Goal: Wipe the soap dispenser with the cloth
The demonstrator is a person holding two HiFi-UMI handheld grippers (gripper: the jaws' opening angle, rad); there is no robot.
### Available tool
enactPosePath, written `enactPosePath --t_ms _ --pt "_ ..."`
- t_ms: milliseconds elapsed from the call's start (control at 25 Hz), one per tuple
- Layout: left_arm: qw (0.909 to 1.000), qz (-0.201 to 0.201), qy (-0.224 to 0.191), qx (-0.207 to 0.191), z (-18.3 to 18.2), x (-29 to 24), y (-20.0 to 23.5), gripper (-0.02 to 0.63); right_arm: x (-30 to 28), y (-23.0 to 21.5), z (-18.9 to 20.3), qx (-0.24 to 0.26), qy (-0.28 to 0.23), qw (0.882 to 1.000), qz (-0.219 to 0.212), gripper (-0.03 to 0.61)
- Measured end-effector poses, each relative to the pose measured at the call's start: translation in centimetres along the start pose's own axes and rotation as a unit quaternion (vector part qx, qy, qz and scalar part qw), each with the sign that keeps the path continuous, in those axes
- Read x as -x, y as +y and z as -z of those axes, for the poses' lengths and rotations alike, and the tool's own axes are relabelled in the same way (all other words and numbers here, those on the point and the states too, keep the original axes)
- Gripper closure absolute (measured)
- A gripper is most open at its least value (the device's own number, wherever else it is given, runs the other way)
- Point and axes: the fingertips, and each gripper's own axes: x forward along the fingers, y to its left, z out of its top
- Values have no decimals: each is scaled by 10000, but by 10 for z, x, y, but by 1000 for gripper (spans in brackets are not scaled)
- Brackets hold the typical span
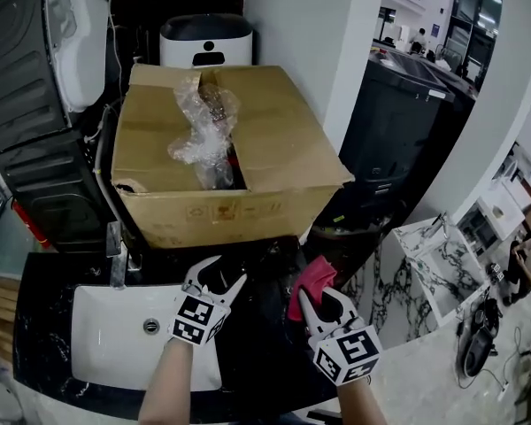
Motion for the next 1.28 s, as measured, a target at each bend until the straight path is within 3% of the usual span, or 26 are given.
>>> enactPosePath --t_ms 160,360,480,600,760,880,1040,1160,1280 --pt "9988 165 451 -101 5 -21 0 376 -7 -8 3 4 44 10000 -33 534" --pt "9914 45 1126 -664 6 -32 3 423 -9 -10 5 55 75 9999 -116 534" --pt "9881 49 1416 -597 7 -33 3 431 -8 -10 7 60 93 9998 -141 534" --pt "9885 -3 1512 -22 8 -29 4 431 -6 -9 9 56 103 9998 -175 534" --pt "9800 -108 1456 1350 7 -15 9 431 -4 -3 10 21 103 9996 -246 534" --pt "9617 -223 1387 2352 12 -2 8 431 -3 4 12 25 115 9994 -326 534" --pt "9296 -358 1263 3443 23 16 -1 431 -1 13 18 -13 128 9989 -457 534" --pt "9168 -374 1132 3810 29 22 -8 431 -6 21 34 -54 289 9980 -564 534" --pt "9194 -425 1098 3753 30 23 -12 431 -21 35 54 -88 534 9954 -785 534"
